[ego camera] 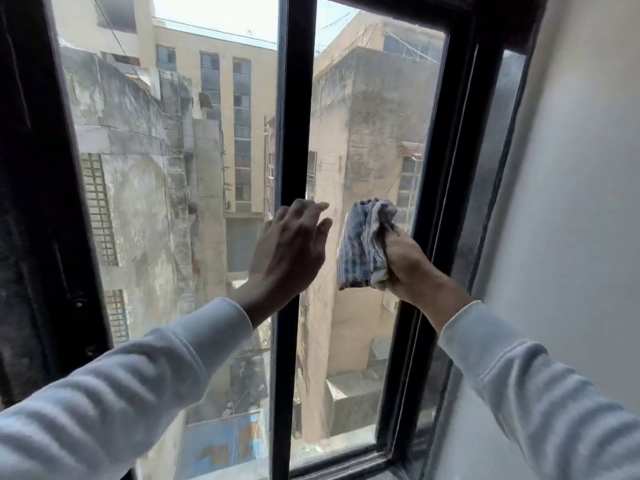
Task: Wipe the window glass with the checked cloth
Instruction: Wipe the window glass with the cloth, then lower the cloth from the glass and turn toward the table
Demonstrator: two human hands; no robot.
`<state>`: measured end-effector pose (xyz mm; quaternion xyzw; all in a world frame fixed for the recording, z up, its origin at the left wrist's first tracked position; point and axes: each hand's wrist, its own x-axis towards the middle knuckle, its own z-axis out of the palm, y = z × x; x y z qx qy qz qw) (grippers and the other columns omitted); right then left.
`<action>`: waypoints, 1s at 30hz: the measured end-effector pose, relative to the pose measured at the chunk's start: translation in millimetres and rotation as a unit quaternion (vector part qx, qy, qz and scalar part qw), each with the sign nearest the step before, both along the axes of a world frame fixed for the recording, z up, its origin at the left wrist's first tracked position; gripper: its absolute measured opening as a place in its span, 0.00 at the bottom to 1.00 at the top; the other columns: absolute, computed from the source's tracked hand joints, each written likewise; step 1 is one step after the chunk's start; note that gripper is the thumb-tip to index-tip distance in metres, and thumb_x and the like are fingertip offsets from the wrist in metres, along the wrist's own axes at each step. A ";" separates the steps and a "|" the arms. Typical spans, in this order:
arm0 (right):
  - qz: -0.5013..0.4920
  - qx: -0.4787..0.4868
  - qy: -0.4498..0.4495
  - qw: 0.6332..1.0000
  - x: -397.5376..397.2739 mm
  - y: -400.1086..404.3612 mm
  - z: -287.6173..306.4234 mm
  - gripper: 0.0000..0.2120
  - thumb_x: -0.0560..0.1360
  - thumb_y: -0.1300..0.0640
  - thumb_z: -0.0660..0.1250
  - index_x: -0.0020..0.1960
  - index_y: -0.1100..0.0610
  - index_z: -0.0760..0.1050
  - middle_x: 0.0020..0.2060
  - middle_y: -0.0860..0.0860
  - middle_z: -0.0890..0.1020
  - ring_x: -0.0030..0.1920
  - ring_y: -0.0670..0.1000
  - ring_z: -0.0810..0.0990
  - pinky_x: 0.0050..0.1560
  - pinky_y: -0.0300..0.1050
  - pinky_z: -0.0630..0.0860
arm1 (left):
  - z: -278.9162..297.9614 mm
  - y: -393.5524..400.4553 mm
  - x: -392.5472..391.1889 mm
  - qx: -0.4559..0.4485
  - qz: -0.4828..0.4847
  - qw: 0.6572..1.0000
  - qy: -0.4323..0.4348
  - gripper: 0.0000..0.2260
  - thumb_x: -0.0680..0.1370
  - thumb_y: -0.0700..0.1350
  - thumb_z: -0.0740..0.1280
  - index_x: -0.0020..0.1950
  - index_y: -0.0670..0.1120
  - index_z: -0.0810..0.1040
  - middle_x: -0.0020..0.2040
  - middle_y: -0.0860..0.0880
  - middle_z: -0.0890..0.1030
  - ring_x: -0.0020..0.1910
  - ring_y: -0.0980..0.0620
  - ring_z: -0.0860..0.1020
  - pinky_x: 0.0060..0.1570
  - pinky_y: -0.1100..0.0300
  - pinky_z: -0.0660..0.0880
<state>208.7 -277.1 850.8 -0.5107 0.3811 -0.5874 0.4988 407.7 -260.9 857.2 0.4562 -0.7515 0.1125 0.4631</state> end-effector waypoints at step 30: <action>-0.407 0.450 -0.059 0.793 -266.8 463.8 -570.4 0.21 0.79 0.74 0.71 0.71 0.66 0.78 0.66 0.68 0.84 0.60 0.62 0.86 0.62 0.56 0.82 | -544.8 289.4 -323.0 0.729 -0.300 0.605 0.113 0.15 0.85 0.37 0.67 0.50 0.53 0.91 0.65 0.42 0.86 0.61 0.42 0.86 0.56 0.54 0.88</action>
